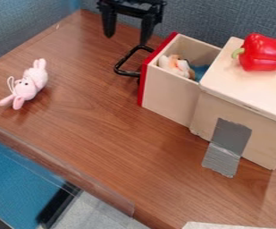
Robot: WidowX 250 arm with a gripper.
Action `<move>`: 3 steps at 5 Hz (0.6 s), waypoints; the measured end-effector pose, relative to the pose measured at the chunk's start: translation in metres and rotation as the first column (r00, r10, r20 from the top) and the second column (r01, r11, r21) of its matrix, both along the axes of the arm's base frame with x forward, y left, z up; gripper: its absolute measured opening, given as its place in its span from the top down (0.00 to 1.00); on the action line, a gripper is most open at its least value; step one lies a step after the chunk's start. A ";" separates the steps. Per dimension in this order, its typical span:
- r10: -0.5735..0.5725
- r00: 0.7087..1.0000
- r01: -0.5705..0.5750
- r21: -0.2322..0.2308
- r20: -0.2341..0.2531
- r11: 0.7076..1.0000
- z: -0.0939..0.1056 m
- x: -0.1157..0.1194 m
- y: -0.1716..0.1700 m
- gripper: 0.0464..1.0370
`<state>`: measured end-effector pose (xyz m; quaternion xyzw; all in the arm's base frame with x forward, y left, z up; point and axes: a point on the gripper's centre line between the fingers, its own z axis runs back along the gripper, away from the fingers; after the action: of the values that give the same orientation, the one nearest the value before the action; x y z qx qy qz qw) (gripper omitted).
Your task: Close the drawer
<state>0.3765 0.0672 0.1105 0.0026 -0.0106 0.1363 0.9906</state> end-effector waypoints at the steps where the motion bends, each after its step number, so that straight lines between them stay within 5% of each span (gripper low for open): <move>1: -0.014 0.997 0.017 -0.041 0.070 0.999 -0.019 0.000 0.019 0.04; 2: -0.082 0.983 0.100 -0.106 0.163 0.989 -0.043 0.013 0.017 0.04; 3: -0.101 0.977 0.120 -0.094 0.186 0.988 -0.049 0.022 0.022 0.04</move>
<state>0.3985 0.0888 0.0616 -0.0623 -0.0932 0.0813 0.9904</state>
